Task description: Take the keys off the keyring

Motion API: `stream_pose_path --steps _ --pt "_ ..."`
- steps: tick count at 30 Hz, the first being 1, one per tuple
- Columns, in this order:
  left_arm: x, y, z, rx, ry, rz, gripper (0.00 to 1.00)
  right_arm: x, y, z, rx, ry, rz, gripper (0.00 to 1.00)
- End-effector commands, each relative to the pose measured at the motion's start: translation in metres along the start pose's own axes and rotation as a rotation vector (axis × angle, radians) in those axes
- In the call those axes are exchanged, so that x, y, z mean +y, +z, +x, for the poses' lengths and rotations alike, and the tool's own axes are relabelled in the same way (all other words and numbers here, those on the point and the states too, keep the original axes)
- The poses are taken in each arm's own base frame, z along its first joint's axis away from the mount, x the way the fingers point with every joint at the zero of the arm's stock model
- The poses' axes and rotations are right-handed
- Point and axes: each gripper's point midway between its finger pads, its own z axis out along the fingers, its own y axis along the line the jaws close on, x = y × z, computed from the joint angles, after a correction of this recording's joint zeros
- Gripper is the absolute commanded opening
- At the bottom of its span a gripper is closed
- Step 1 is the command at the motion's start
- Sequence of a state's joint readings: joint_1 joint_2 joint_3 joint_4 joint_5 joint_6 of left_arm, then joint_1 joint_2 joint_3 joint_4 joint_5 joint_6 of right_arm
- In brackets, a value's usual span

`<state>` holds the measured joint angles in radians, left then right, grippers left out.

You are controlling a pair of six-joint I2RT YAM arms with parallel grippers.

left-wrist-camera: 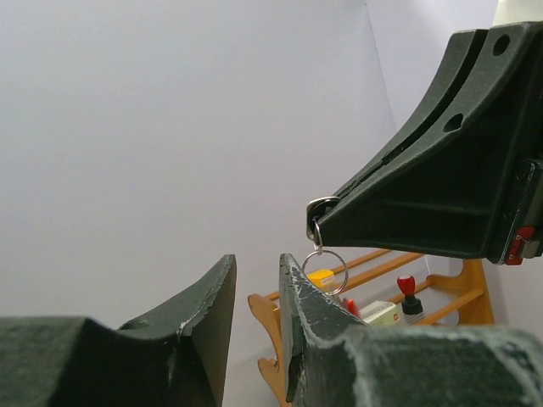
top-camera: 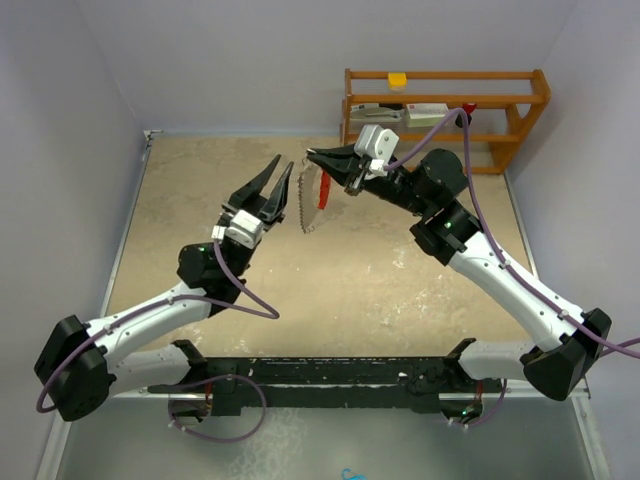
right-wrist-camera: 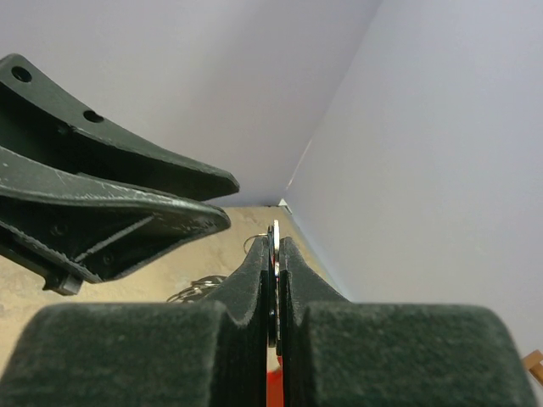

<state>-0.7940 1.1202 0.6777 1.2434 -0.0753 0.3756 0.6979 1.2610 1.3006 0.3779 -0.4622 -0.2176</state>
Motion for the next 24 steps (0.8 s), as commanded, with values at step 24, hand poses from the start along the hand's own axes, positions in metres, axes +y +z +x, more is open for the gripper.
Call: stream_pose_path --steps 24 --pt "0.042 -0.096 0.103 0.591 -0.082 -0.350 0.20 0.071 -0.061 0.132 0.327 0.449 0.048 0.00"
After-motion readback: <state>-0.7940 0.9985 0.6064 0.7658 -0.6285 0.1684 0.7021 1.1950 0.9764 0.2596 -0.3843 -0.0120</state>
